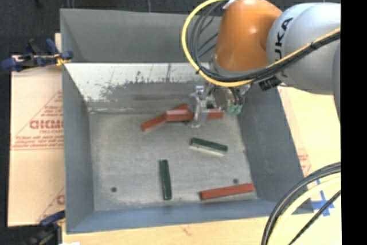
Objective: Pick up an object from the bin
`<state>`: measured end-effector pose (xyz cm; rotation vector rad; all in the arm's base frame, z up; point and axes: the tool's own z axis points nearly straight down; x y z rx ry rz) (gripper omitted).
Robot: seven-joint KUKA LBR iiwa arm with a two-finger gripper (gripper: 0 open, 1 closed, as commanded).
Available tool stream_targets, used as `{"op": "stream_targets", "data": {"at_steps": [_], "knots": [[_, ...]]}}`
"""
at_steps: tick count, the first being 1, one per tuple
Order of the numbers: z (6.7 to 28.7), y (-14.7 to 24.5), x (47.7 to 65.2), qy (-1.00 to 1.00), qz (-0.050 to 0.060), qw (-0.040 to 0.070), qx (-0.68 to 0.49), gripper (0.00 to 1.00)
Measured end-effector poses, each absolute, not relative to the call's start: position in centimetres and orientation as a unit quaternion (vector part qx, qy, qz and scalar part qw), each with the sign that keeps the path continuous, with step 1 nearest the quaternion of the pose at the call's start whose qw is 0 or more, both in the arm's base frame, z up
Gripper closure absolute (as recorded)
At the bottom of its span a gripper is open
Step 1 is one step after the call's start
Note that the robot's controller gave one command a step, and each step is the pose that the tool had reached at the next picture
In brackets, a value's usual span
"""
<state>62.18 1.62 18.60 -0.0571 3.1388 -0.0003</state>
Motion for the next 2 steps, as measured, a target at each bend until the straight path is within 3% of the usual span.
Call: {"op": "stream_targets", "data": {"at_steps": [1, 2], "knots": [[19.5, 1.7, 61.6, 0.999, -0.001, 0.011, -0.031, 1.0], [21.0, -0.3, 60.5, 0.999, 0.0, -0.004, -0.032, 1.0]]}}
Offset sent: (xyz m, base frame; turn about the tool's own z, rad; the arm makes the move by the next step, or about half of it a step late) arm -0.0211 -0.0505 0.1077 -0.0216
